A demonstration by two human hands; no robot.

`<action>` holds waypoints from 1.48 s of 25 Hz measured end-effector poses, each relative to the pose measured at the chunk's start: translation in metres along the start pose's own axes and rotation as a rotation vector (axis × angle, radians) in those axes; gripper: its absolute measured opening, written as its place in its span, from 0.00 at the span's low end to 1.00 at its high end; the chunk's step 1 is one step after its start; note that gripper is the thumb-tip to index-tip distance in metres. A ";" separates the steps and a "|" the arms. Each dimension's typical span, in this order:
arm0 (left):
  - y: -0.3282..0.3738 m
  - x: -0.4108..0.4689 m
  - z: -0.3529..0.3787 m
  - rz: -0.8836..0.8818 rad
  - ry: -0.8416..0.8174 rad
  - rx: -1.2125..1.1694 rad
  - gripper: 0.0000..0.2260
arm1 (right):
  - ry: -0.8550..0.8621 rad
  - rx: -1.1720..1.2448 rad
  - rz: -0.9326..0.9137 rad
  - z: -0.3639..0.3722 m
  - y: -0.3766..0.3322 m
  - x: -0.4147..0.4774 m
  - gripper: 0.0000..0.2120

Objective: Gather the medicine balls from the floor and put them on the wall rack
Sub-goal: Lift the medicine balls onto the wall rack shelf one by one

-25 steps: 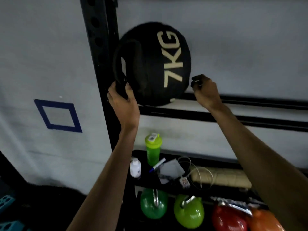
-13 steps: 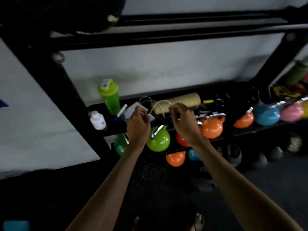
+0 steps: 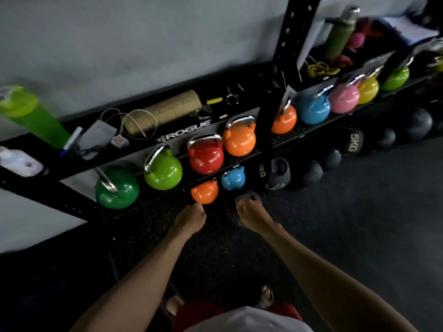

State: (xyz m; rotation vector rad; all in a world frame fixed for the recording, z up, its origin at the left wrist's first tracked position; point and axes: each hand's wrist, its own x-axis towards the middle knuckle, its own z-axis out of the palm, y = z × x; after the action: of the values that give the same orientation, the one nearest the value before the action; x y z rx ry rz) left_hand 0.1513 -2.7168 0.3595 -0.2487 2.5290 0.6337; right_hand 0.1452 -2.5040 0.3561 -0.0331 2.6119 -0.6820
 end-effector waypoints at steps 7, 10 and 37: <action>0.086 0.010 0.106 -0.061 -0.229 0.023 0.10 | -0.228 0.043 0.150 -0.010 0.128 0.001 0.12; 0.100 0.033 0.130 -0.050 -0.251 0.044 0.10 | -0.288 0.052 0.158 -0.009 0.150 0.021 0.12; -0.003 0.362 0.480 -0.992 0.023 -1.716 0.29 | -0.448 -0.634 -0.228 0.292 0.329 0.369 0.30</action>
State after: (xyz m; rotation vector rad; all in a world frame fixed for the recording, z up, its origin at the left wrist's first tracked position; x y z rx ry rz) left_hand 0.0550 -2.5053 -0.1951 -1.7965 0.8720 1.9801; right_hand -0.0376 -2.3972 -0.1779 -0.6061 2.2891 0.1096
